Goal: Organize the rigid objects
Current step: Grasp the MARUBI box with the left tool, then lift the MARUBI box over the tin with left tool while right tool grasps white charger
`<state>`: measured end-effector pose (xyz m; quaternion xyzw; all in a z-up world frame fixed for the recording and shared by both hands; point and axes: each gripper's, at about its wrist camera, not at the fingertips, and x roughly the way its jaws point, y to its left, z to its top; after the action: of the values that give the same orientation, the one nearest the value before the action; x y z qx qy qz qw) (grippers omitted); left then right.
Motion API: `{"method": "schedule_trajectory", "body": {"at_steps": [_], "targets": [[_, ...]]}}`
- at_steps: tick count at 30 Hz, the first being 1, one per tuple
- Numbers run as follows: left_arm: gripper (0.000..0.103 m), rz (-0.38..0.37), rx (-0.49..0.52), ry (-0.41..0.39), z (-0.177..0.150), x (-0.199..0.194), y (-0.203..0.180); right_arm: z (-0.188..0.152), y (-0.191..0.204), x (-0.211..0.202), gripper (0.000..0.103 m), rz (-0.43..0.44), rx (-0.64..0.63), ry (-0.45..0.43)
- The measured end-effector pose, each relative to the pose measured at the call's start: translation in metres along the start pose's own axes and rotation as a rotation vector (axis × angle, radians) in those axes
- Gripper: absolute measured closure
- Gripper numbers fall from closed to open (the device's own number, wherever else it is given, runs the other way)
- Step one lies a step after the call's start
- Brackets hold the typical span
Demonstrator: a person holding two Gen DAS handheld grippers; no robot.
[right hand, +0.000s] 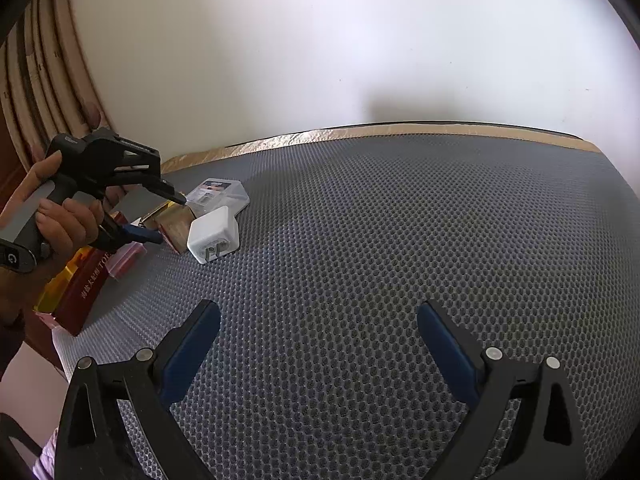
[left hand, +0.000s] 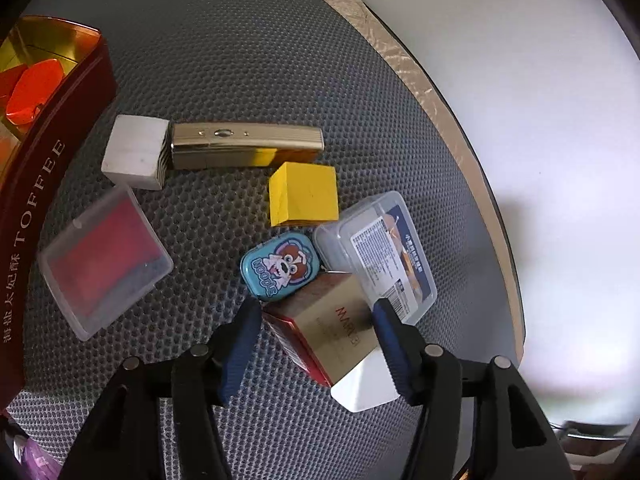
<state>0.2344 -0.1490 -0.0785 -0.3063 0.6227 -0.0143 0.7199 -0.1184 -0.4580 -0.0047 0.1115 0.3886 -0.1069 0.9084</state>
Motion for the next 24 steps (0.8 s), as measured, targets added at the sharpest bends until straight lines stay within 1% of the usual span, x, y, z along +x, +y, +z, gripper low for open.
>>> {"method": "schedule_trajectory", "body": {"at_steps": [2,4,6,7,9,11,13,14,16,19,21,22,23,24], "targets": [[0.042,-0.003,0.025,0.001,-0.004,-0.002,0.001,0.0,0.0,0.0,0.004,-0.003,0.001,0.001],[0.042,0.038,0.064,-0.024,-0.01,-0.01,0.002,0.0,0.0,0.001,0.003,-0.003,0.001,0.002],[0.043,0.08,0.061,-0.041,-0.018,-0.021,0.009,0.0,0.0,0.001,0.003,-0.004,0.001,0.003],[0.045,0.086,0.049,-0.035,-0.021,-0.024,0.013,0.0,0.0,0.002,0.002,-0.004,0.002,0.002],[0.045,0.074,0.047,-0.001,-0.025,-0.026,0.018,0.0,0.0,0.002,0.002,-0.008,0.005,0.003],[0.045,0.076,0.075,0.018,-0.027,-0.026,0.016,0.0,0.0,0.004,0.002,-0.009,0.003,0.007],[0.045,0.08,0.1,0.016,-0.028,-0.025,0.01,0.0,0.0,0.004,0.002,-0.009,0.001,0.009],[0.044,0.081,0.105,0.017,-0.028,-0.024,0.008,0.0,0.0,0.005,0.002,-0.009,0.002,0.01],[0.044,0.093,0.121,0.031,-0.028,-0.019,0.002,0.001,0.0,0.005,0.002,-0.009,0.003,0.009],[0.044,0.11,0.12,0.033,-0.025,-0.01,0.001,0.002,0.0,0.006,0.002,-0.008,0.0,0.011],[0.044,0.089,0.092,0.053,-0.021,0.001,0.006,0.002,0.0,0.007,0.002,-0.009,0.0,0.013],[0.046,0.074,0.077,0.071,-0.021,0.006,0.008,0.002,0.0,0.007,0.002,-0.009,0.001,0.013],[0.047,0.057,0.07,0.079,-0.022,0.008,0.011,0.002,0.0,0.008,0.002,-0.009,0.001,0.014],[0.047,0.05,0.079,0.06,-0.023,0.006,0.012,0.002,0.0,0.009,0.002,-0.011,0.001,0.015]]}}
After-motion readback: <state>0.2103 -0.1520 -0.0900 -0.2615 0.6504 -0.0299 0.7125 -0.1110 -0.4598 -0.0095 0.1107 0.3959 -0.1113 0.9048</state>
